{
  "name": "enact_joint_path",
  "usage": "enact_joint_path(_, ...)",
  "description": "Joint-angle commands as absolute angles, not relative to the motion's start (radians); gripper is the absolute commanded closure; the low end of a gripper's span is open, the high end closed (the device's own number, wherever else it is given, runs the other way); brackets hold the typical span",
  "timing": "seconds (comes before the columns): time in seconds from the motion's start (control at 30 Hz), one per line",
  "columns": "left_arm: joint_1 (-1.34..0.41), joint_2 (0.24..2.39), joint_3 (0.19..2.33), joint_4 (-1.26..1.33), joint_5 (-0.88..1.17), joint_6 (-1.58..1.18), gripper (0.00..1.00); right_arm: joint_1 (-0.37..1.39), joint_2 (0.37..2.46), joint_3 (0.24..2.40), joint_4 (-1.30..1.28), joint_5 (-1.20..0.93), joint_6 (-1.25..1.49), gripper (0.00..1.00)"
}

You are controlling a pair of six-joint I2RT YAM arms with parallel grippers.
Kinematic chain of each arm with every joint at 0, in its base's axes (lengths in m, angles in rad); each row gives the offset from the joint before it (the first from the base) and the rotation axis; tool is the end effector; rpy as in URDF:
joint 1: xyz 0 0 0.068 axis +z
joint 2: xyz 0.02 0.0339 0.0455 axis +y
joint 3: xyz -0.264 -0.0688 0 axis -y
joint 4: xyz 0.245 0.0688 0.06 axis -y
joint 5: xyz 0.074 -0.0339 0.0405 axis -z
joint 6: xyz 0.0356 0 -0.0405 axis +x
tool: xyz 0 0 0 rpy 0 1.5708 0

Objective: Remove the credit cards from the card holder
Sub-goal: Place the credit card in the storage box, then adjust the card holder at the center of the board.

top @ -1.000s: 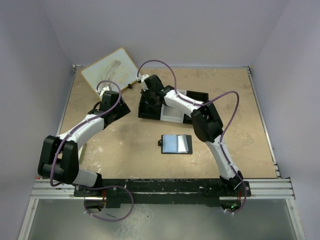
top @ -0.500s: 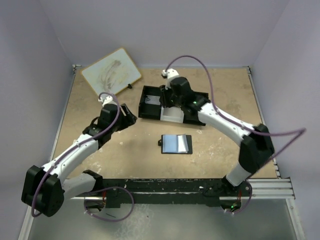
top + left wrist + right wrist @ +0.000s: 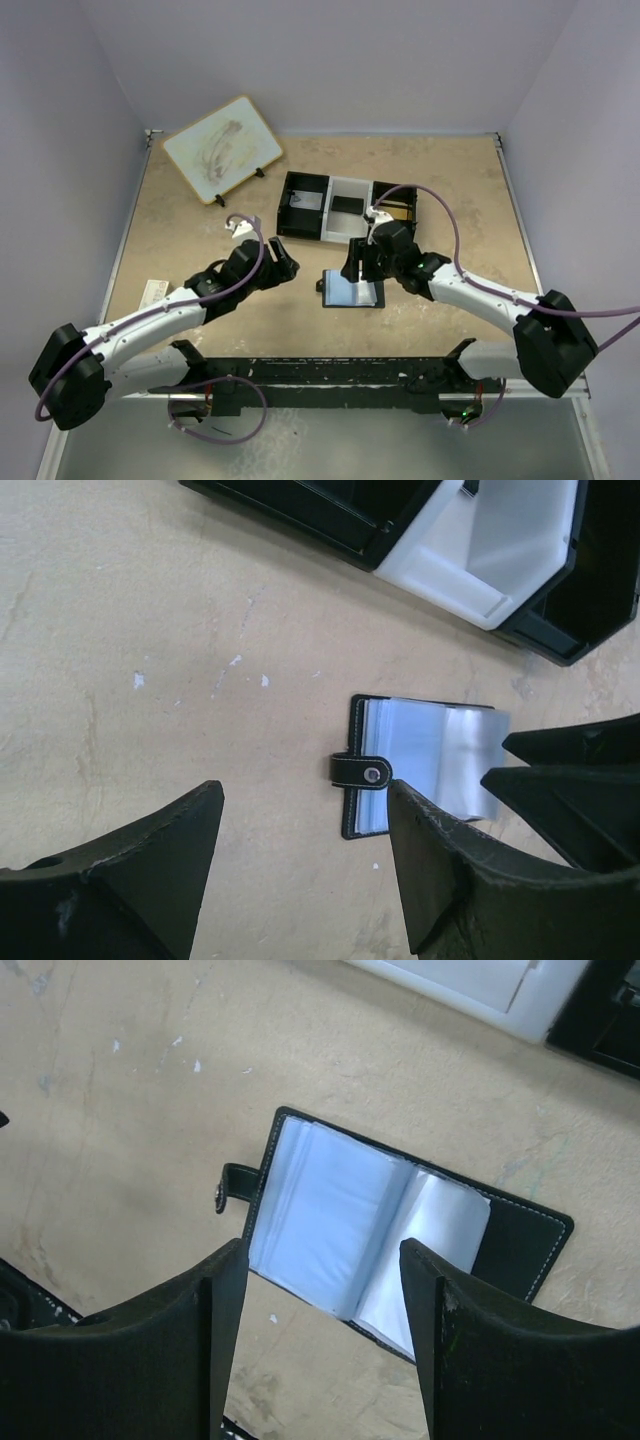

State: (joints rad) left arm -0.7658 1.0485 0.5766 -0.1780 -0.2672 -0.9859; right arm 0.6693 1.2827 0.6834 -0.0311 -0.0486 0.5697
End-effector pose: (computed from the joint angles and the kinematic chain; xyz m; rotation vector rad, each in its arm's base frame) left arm 0.1651 -0.1457 0.2188 -0.4004 2.2436 -0.6706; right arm 0.2104 0.1686 0.2134 -0.1430 2.2974 0.7247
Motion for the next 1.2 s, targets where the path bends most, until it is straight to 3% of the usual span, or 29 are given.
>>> enact_joint_path(0.0, -0.772, 1.012, 0.591, -0.204, -0.377, -1.015, 0.35, 0.699, 1.284, 0.719, -0.008, -0.011, 0.6, 0.34)
enact_joint_path(0.37, -0.772, 0.885, 0.633, -0.385, -0.538, -1.012, 0.28, 0.83, 1.387, 0.825, -0.148, 0.25, 0.657, 0.32)
enact_joint_path(1.17, -0.772, 0.807, 0.659, -0.536, -0.605, -1.021, 0.27, 0.899, 1.615, 0.96, -0.246, 0.332, 0.711, 0.27)
